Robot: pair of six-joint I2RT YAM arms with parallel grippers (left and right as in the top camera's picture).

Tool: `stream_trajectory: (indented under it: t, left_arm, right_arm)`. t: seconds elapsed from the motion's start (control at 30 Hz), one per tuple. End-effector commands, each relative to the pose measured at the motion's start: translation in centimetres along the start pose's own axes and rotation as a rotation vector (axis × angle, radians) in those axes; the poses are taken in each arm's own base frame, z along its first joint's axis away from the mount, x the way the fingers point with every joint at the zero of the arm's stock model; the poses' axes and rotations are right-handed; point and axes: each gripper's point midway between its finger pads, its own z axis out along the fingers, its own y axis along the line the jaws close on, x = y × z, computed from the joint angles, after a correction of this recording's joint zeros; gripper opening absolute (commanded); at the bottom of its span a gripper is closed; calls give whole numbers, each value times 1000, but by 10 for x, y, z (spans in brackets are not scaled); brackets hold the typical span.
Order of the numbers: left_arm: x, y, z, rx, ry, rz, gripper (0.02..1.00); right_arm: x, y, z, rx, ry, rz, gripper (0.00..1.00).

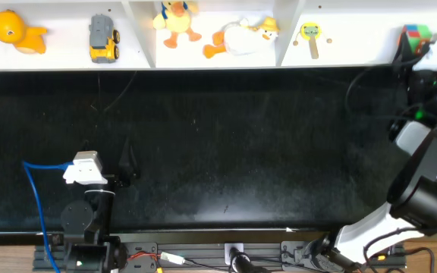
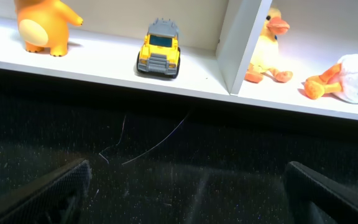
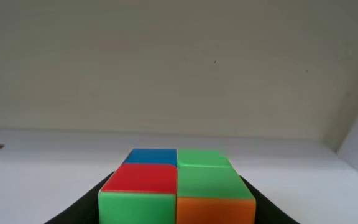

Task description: Store Toys

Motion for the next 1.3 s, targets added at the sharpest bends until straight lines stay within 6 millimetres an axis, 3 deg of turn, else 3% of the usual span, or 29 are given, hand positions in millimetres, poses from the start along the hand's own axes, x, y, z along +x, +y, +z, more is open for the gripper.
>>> stream_trajectory:
  t: [0.03, 0.4, 0.73, 0.77, 1.0, 1.03, 1.17, 1.3]
  left_arm:
    - [0, 0, 0, 2, -8, -10, 998]
    - [0, 0, 0, 2, -8, -10, 996]
    - [0, 0, 0, 2, -8, -10, 998]
    - [-1, 0, 0, 2, -9, -10, 998]
    - [-1, 0, 0, 2, -9, -10, 996]
    - [0, 0, 0, 2, -8, -10, 998]
    - [0, 0, 0, 2, -8, -10, 996]
    - [0, 0, 0, 2, -8, -10, 998]
  right_arm:
    - [-12, -7, 23, -20, -18, 30, 45]
    - [14, 3, 60, -65, 35, 56, 45]
    - [42, 10, 63, -79, 125, 100, 45]
    - [45, 10, 63, -79, 135, 105, 86]
    - [52, 8, 61, -68, 170, 213, 647]
    - [53, 7, 60, -65, 180, 231, 996]
    - [53, 6, 54, -52, 231, 264, 993]
    - [38, 0, 43, 5, 285, 267, 998]
